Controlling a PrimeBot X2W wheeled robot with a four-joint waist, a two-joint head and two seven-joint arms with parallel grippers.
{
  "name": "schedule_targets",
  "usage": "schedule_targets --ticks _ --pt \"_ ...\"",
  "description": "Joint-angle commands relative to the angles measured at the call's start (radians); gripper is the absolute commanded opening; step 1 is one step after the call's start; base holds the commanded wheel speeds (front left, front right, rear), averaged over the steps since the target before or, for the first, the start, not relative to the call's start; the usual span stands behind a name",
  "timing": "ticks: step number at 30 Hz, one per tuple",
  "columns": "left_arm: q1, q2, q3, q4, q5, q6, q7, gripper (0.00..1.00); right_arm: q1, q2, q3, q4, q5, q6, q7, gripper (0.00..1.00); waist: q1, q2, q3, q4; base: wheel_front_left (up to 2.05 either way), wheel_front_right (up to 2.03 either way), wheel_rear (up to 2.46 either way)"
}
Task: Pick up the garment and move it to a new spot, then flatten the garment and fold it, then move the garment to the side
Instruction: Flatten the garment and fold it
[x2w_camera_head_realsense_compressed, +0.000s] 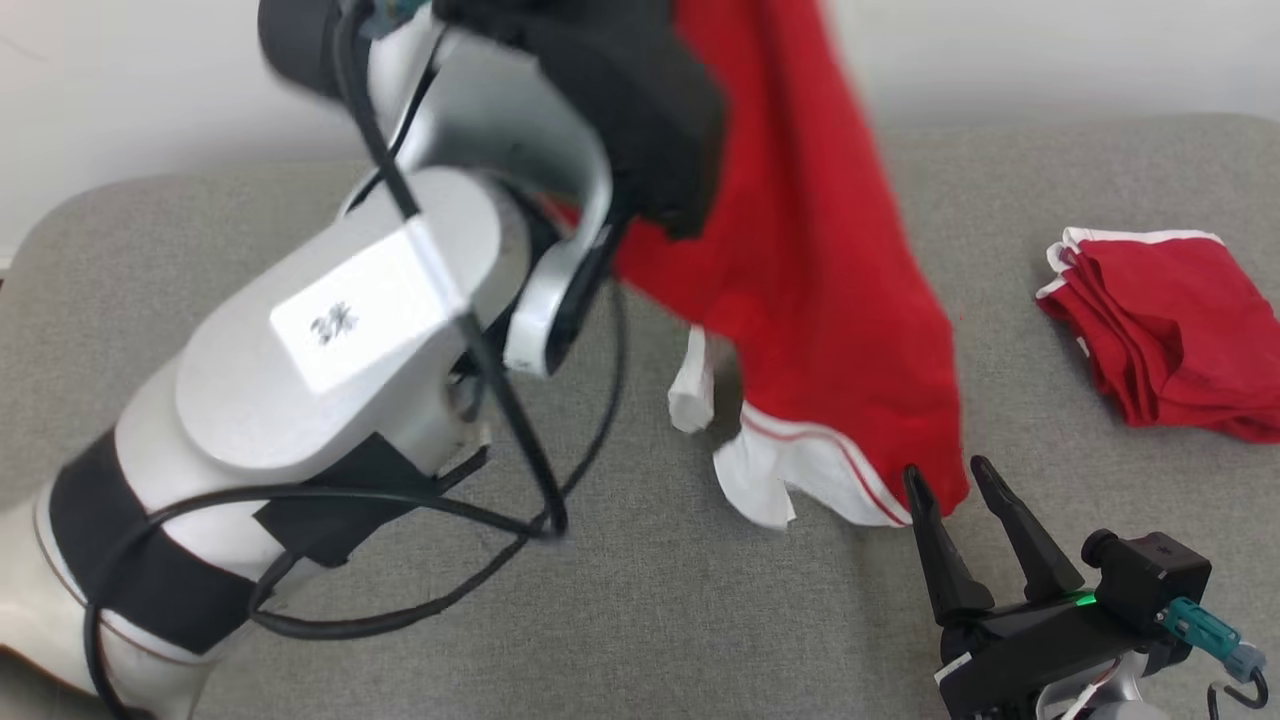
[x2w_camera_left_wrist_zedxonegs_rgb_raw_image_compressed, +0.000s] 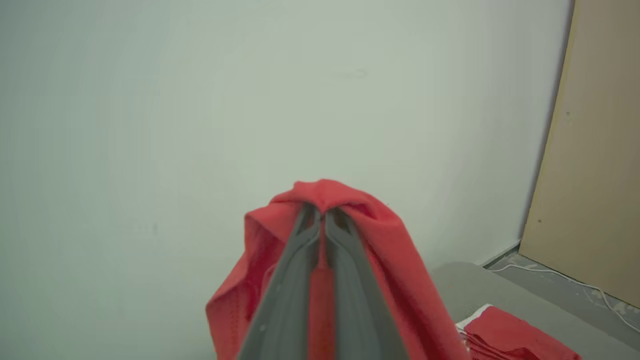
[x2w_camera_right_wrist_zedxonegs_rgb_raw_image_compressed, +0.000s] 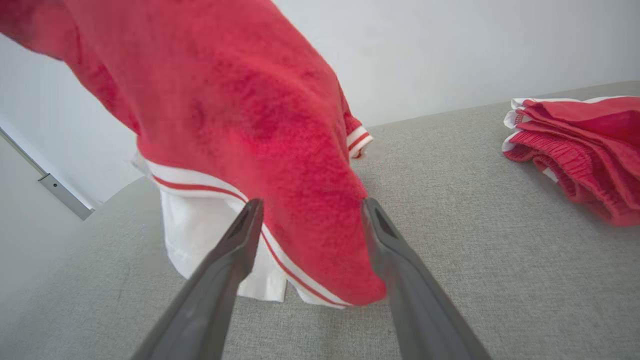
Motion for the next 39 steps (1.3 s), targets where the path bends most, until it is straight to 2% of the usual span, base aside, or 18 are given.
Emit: schedule_targets --ticks 1,8,15,19,20,21,22,30,39 --pt "0.052 0.023 -0.017 0.057 -0.021 -0.006 0.023 0.00 -0.013 -0.002 0.001 0.003 0.011 0.000 -0.009 1.00 0.0000 0.0000 0.011 -0.003 0.00 0.00 0.00" --pt "0.166 0.059 -0.055 0.298 -0.076 -0.053 0.053 0.00 -0.029 -0.002 0.008 0.008 0.013 0.000 -0.017 1.00 0.0000 0.0000 0.038 -0.013 0.00 0.00 0.00" --pt "0.178 0.073 -0.061 0.438 -0.066 -0.089 0.003 0.00 -0.040 -0.002 0.022 0.013 0.012 0.000 -0.018 1.00 0.0000 0.0000 0.055 -0.029 0.00 0.00 0.00" --pt "0.178 0.073 -0.059 0.507 -0.048 -0.111 -0.068 0.00 -0.048 -0.002 0.029 0.018 0.015 0.000 -0.022 1.00 0.0000 0.0000 0.064 -0.044 0.00 0.00 0.00" --pt "0.177 0.073 -0.058 0.523 -0.043 -0.112 -0.090 0.16 -0.049 -0.002 0.031 0.019 0.015 0.000 -0.023 1.00 0.0000 0.0000 0.067 -0.048 0.00 0.00 0.00" --pt "0.179 0.071 -0.060 0.541 -0.041 -0.114 -0.105 0.55 -0.050 -0.002 0.030 0.020 0.015 0.000 -0.024 1.00 0.0000 0.0000 0.069 -0.050 0.00 0.00 0.00" --pt "0.181 0.065 -0.054 0.555 -0.045 -0.115 -0.120 1.00 -0.050 -0.002 0.029 0.020 0.016 0.000 -0.026 1.00 0.0000 0.0000 0.071 -0.051 0.00 0.00 0.00" --pt "0.184 0.030 -0.065 0.662 -0.060 -0.148 -0.137 1.00 -0.049 -0.002 0.019 0.025 0.005 0.000 -0.021 1.00 0.0000 0.0000 0.065 -0.040 0.00 0.00 0.00" --pt "0.193 0.032 -0.088 0.755 -0.091 -0.206 -0.043 1.00 -0.037 -0.002 0.017 0.018 -0.008 0.000 -0.008 1.00 0.0000 0.0000 0.045 -0.017 0.00 0.00 0.00"
